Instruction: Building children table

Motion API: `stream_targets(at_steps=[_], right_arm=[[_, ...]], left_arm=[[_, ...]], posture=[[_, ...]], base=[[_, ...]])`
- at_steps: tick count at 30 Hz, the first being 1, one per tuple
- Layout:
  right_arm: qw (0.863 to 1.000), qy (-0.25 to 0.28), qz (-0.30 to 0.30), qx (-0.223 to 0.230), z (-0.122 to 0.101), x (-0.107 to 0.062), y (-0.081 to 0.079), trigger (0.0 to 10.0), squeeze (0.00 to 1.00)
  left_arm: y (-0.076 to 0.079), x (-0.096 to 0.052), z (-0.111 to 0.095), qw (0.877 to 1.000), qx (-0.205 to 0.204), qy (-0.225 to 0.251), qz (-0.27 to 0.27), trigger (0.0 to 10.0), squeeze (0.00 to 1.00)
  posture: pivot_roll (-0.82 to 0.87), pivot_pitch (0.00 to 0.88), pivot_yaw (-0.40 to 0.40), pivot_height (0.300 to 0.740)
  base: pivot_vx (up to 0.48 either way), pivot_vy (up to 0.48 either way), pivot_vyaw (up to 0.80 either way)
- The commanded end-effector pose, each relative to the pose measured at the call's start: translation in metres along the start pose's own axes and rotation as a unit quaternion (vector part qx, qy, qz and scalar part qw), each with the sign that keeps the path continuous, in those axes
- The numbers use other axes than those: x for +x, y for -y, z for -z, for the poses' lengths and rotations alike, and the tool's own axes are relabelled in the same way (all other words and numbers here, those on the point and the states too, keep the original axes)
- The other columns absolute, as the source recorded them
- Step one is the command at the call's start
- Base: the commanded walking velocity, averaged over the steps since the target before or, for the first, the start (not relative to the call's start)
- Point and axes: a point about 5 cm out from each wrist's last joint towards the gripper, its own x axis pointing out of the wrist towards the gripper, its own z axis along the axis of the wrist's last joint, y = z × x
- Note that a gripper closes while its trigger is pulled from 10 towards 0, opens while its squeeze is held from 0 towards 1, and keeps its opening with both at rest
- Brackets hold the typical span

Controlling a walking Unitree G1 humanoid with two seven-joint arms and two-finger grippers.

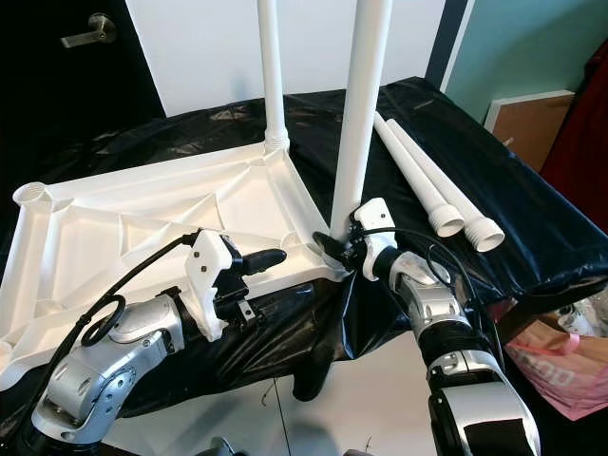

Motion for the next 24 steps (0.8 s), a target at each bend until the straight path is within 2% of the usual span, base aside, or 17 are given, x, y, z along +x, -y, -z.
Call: stream_targets(at_steps=[1,7,14,17,19,20,22,24], right_arm=[[0.999,-0.022,0.027,0.021,0.013,-0.004,0.001,10.0,0.0],[0.993,-0.009,0.12,0.021,0.012,-0.003,0.004,10.0,0.0],[0.982,-0.003,0.182,0.04,0.015,-0.005,-0.005,10.0,0.0],[0.969,-0.008,0.241,0.056,0.018,-0.006,-0.01,10.0,0.0],[0.966,-0.009,0.253,0.058,0.019,-0.006,-0.011,10.0,0.0],[0.956,-0.011,0.285,0.063,0.019,-0.006,-0.018,10.0,0.0],[0.956,-0.011,0.285,0.063,0.019,-0.006,-0.018,10.0,0.0],[0.934,-0.023,0.35,0.073,0.022,-0.006,-0.026,10.0,0.0]], left_arm=[[0.002,0.001,0.001,1.0,0.0,-0.004,0.015,10.0,0.0],[0.003,0.0,0.002,1.0,-0.001,-0.005,0.014,10.0,0.0],[0.005,-0.003,0.003,1.0,-0.004,-0.008,0.012,10.0,0.0],[0.006,-0.003,0.004,1.0,-0.006,-0.009,0.012,10.0,0.0],[0.006,-0.003,0.004,1.0,-0.007,-0.009,0.012,10.0,0.0],[0.006,-0.003,0.004,1.0,-0.008,-0.009,0.011,10.0,0.0],[0.006,-0.003,0.004,1.0,-0.008,-0.009,0.011,10.0,0.0],[0.006,-0.003,0.004,1.0,-0.009,-0.009,0.012,10.0,0.0]], posture=[[-0.02,0.004,-0.003,0.74],[-0.01,0.004,-0.011,0.74],[-0.01,0.013,-0.015,0.74],[-0.01,0.017,-0.017,0.74],[-0.01,0.017,-0.017,0.74],[-0.01,0.022,-0.018,0.74],[-0.01,0.022,-0.018,0.74],[-0.01,0.027,-0.021,0.74]], base=[[0.0,0.0,0.0],[0.0,0.0,0.0],[0.0,0.0,0.0],[0.0,0.0,0.0],[0.0,0.0,0.0],[0.0,0.0,0.0],[0.0,0.0,0.0],[0.0,0.0,0.0]])
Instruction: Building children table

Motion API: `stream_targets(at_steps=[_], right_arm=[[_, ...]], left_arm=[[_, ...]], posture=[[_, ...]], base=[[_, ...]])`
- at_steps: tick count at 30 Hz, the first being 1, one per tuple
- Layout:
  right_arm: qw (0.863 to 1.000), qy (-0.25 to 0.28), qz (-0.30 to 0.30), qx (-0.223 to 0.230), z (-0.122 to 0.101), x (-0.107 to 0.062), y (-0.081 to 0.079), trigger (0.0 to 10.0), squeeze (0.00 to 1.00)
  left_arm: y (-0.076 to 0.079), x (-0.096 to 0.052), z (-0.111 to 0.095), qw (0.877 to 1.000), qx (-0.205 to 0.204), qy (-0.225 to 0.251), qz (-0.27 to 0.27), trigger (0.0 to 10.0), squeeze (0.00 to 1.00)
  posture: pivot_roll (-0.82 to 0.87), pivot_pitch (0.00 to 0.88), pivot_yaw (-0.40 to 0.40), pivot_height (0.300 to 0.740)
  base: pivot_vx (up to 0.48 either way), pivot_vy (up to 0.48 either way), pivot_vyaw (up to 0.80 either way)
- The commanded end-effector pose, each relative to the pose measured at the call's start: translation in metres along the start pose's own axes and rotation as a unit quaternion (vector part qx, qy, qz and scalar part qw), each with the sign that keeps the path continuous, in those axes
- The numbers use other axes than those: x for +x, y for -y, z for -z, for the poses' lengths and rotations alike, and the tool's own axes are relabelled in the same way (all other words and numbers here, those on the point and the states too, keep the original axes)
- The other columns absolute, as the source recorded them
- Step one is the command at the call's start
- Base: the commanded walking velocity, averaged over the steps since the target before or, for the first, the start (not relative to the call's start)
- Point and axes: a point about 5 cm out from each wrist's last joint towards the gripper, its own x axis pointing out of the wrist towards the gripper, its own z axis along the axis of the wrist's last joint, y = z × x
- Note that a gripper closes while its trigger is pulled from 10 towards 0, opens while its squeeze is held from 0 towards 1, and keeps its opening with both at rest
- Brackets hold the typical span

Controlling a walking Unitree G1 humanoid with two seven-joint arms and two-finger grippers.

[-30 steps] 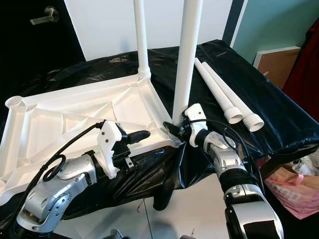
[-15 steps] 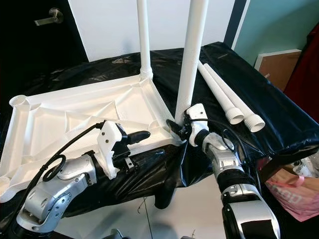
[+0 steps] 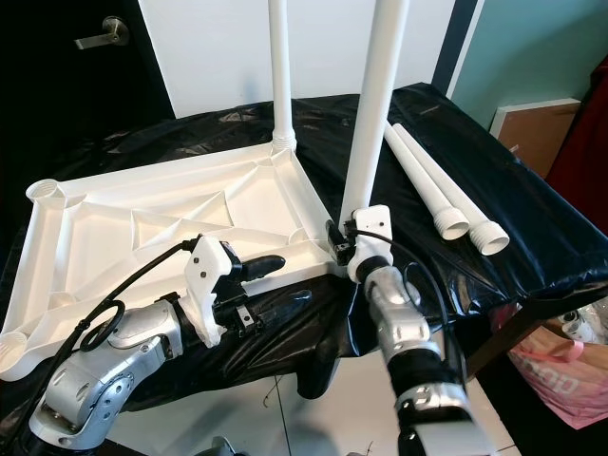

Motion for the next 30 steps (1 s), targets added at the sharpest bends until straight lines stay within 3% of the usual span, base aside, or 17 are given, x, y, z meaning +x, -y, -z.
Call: stream_targets(at_steps=[1,3,8,23,24,26,27,30], right_arm=[[0.997,-0.044,0.058,-0.002,0.018,-0.008,0.012,10.0,0.0],[0.993,-0.053,0.107,0.004,0.02,-0.011,0.007,10.0,0.0],[0.992,-0.061,0.11,0.03,0.019,-0.012,-0.01,10.0,0.0],[0.991,-0.061,0.116,0.03,0.015,-0.015,-0.009,10.0,0.0],[0.991,-0.06,0.117,0.03,0.014,-0.015,-0.009,10.0,0.56],[0.991,-0.057,0.118,0.03,0.013,-0.015,-0.008,10.0,0.56],[0.991,-0.052,0.118,0.031,0.011,-0.015,-0.007,10.0,1.0],[0.991,-0.047,0.117,0.033,0.009,-0.015,-0.006,10.0,1.0]], left_arm=[[0.003,0.0,-0.001,1.0,0.001,-0.001,0.01,10.0,0.0],[0.003,0.0,-0.001,1.0,0.001,0.0,0.01,10.0,0.0],[0.003,0.0,-0.002,1.0,0.001,0.001,0.009,10.0,0.0],[0.001,0.0,-0.003,1.0,0.003,0.001,0.005,10.0,0.0],[0.001,0.0,-0.003,1.0,0.003,0.001,0.005,10.0,0.0],[0.001,0.0,-0.003,1.0,0.003,0.001,0.005,10.0,0.0],[0.001,0.0,-0.003,1.0,0.003,0.001,0.005,10.0,0.0],[0.001,0.0,-0.003,1.0,0.003,0.001,0.005,10.0,0.0]], posture=[[-0.01,0.027,-0.021,0.74],[-0.01,0.027,-0.021,0.74],[0.0,0.027,-0.018,0.74],[0.0,0.033,-0.016,0.74],[0.0,0.033,-0.016,0.74],[0.0,0.034,-0.014,0.74],[-0.01,0.035,-0.012,0.74],[-0.01,0.035,-0.012,0.74]], base=[[0.0,0.0,0.0],[0.0,0.0,0.0],[0.0,0.0,0.0],[0.0,0.0,0.0],[0.0,0.0,0.0],[0.0,0.0,0.0],[0.0,0.0,0.0],[0.0,0.0,0.0]])
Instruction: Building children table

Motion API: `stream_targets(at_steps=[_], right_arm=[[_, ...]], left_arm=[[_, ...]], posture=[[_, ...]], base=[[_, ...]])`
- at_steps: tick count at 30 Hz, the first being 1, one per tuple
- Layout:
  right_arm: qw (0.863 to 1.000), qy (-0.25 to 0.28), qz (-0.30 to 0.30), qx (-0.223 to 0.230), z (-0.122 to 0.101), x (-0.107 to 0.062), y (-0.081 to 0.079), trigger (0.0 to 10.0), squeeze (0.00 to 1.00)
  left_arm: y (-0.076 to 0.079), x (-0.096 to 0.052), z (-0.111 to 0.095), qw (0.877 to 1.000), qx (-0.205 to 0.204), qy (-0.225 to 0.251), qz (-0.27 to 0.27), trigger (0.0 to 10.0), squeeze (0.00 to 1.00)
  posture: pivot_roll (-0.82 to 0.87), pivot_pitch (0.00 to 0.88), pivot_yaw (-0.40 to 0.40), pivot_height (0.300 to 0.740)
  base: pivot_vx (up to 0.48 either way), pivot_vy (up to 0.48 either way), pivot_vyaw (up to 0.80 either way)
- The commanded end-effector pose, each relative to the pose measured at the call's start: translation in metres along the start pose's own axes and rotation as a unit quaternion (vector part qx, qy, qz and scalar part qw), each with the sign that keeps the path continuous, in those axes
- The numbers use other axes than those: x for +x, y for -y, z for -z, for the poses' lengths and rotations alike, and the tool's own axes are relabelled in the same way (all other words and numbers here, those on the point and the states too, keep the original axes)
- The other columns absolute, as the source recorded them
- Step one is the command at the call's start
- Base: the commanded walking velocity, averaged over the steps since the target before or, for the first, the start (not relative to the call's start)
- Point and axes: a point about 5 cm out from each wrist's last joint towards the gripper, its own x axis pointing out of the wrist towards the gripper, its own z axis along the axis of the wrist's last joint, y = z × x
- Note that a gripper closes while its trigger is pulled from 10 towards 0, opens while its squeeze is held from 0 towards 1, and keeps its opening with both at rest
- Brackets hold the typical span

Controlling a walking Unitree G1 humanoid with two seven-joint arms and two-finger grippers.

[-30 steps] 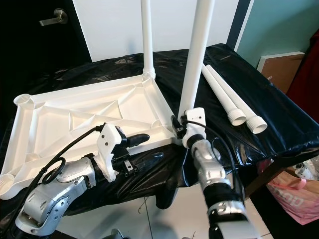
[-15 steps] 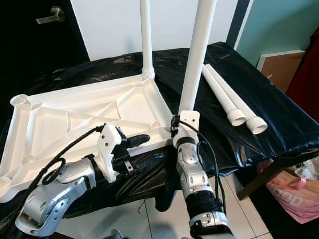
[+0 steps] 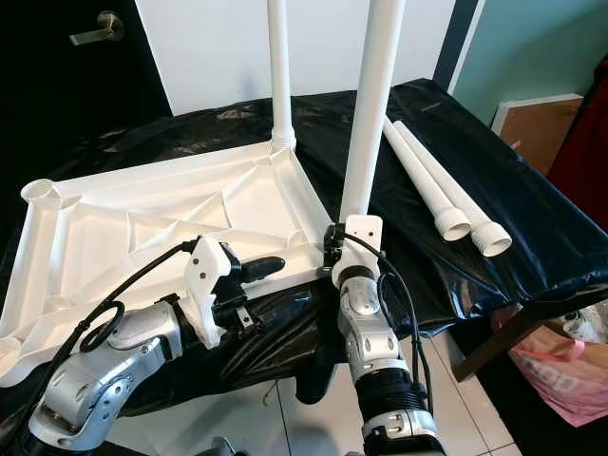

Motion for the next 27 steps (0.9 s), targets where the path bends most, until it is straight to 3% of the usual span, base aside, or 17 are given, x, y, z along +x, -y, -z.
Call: stream_targets(at_steps=[1,6,7,16,20,24,27], right_arm=[[1.0,-0.019,0.017,0.002,0.008,-0.002,0.008,10.0,1.0],[1.0,0.005,-0.021,0.004,0.001,-0.002,0.013,10.0,1.0],[0.999,0.009,-0.041,0.004,-0.001,-0.002,0.016,10.0,0.0],[0.987,0.029,-0.157,-0.034,-0.006,0.002,0.027,10.0,0.0],[0.965,0.025,-0.252,-0.068,-0.011,0.01,0.032,10.0,0.0],[0.954,0.022,-0.288,-0.085,-0.015,0.014,0.034,10.0,0.0],[0.936,0.015,-0.337,-0.097,-0.016,0.015,0.031,10.0,0.0]], left_arm=[[0.001,0.0,-0.003,1.0,0.005,0.001,0.003,10.0,0.0],[0.001,0.001,-0.003,1.0,0.005,0.001,0.005,10.0,0.0],[0.001,0.0,-0.003,1.0,0.005,0.0,0.005,10.0,0.0],[0.001,0.001,-0.003,1.0,0.006,0.0,0.008,10.0,0.0],[0.0,0.002,-0.004,1.0,0.007,0.001,0.009,10.0,0.0],[0.0,0.002,-0.004,1.0,0.007,0.002,0.009,10.0,0.0],[-0.001,0.001,-0.004,1.0,0.009,0.001,0.008,10.0,0.0]], posture=[[-0.01,0.035,-0.012,0.74],[-0.01,0.038,-0.008,0.74],[-0.01,0.038,-0.007,0.74],[-0.02,0.036,-0.003,0.74],[-0.02,0.035,-0.001,0.74],[-0.02,0.033,0.0,0.74],[-0.02,0.033,0.0,0.74]], base=[[0.0,0.0,0.0],[0.0,0.0,0.0],[0.0,0.0,0.0],[0.0,0.0,0.0],[0.0,0.0,0.0],[0.0,0.0,0.0],[0.0,0.0,0.0]])
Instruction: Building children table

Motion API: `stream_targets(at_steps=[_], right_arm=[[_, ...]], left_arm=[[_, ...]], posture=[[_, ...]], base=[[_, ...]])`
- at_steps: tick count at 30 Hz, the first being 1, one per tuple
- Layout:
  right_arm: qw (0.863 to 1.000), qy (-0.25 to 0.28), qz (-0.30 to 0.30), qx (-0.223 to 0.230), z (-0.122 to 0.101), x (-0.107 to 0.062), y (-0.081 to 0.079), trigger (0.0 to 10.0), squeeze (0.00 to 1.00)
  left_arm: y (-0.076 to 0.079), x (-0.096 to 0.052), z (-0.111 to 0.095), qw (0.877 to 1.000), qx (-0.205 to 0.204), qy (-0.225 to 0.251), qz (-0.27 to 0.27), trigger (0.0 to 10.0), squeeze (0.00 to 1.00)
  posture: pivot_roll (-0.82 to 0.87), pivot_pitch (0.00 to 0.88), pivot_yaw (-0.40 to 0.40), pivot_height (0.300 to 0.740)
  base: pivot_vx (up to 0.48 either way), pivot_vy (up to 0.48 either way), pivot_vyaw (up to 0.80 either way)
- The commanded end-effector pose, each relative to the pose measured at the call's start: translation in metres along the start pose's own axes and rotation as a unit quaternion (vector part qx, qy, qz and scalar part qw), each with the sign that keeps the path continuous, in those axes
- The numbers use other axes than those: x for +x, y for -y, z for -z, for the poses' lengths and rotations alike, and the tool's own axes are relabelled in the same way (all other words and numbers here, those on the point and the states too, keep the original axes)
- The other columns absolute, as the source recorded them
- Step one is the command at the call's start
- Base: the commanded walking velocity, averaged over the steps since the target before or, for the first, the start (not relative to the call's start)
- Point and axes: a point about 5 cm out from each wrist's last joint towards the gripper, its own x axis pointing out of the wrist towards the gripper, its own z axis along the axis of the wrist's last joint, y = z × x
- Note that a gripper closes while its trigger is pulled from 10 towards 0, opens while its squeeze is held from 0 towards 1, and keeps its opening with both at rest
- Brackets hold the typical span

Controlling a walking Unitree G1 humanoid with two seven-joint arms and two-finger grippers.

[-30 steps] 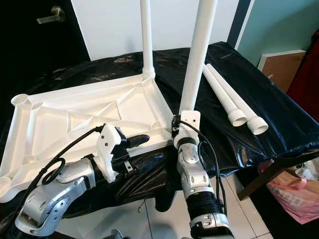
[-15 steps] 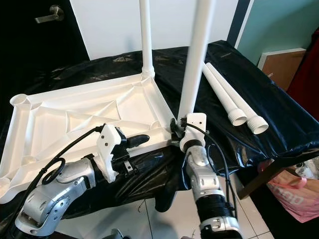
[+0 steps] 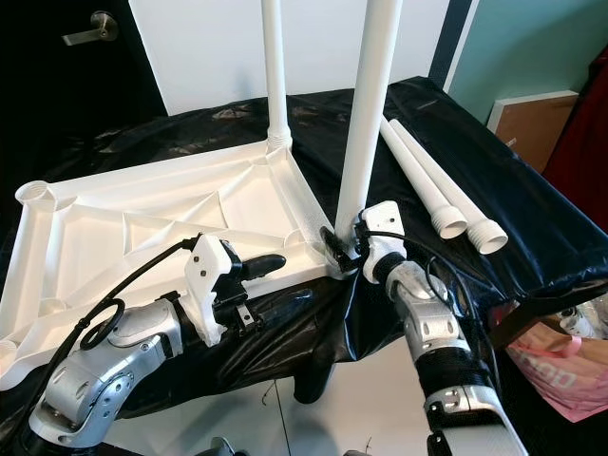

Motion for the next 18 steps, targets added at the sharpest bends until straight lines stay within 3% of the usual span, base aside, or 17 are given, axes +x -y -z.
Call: stream_targets(at_steps=[1,8,11,12,14,15,18], right_arm=[[1.0,-0.001,-0.027,0.001,0.001,0.001,-0.003,10.0,0.0],[0.994,-0.011,-0.108,-0.012,0.0,0.005,-0.004,10.0,0.0],[0.993,-0.013,-0.115,-0.016,0.0,0.006,-0.003,10.0,0.0],[0.993,-0.016,-0.118,-0.019,0.001,0.006,-0.001,6.6,0.0],[0.992,-0.028,-0.115,-0.032,0.004,0.006,0.003,0.8,0.0],[0.992,-0.032,-0.114,-0.034,0.005,0.005,0.005,0.0,0.0],[0.993,-0.037,-0.111,-0.033,0.007,0.004,0.008,0.0,0.0]], left_arm=[[0.0,0.0,-0.001,1.0,0.004,-0.001,0.007,10.0,0.0],[-0.001,-0.001,-0.003,1.0,0.006,-0.001,0.003,10.0,0.0],[-0.001,-0.001,-0.003,1.0,0.006,-0.001,0.004,10.0,0.0],[-0.001,-0.001,-0.003,1.0,0.007,-0.001,0.004,10.0,0.0],[-0.001,-0.001,-0.003,1.0,0.006,-0.002,0.005,10.0,0.0],[-0.001,-0.001,-0.002,1.0,0.006,-0.002,0.005,10.0,0.0],[0.0,-0.001,-0.002,1.0,0.005,-0.003,0.007,10.0,0.0]], posture=[[-0.02,0.033,0.0,0.74],[-0.01,0.025,0.001,0.74],[-0.01,0.025,0.001,0.74],[-0.01,0.025,0.002,0.74],[-0.01,0.025,0.004,0.74],[-0.01,0.025,0.004,0.74],[-0.01,0.026,0.005,0.74]], base=[[0.0,0.0,0.0],[0.0,0.0,0.0],[0.0,0.0,0.0],[0.0,0.0,0.0],[0.0,0.0,0.0],[0.0,0.0,0.0],[0.0,0.0,0.0]])
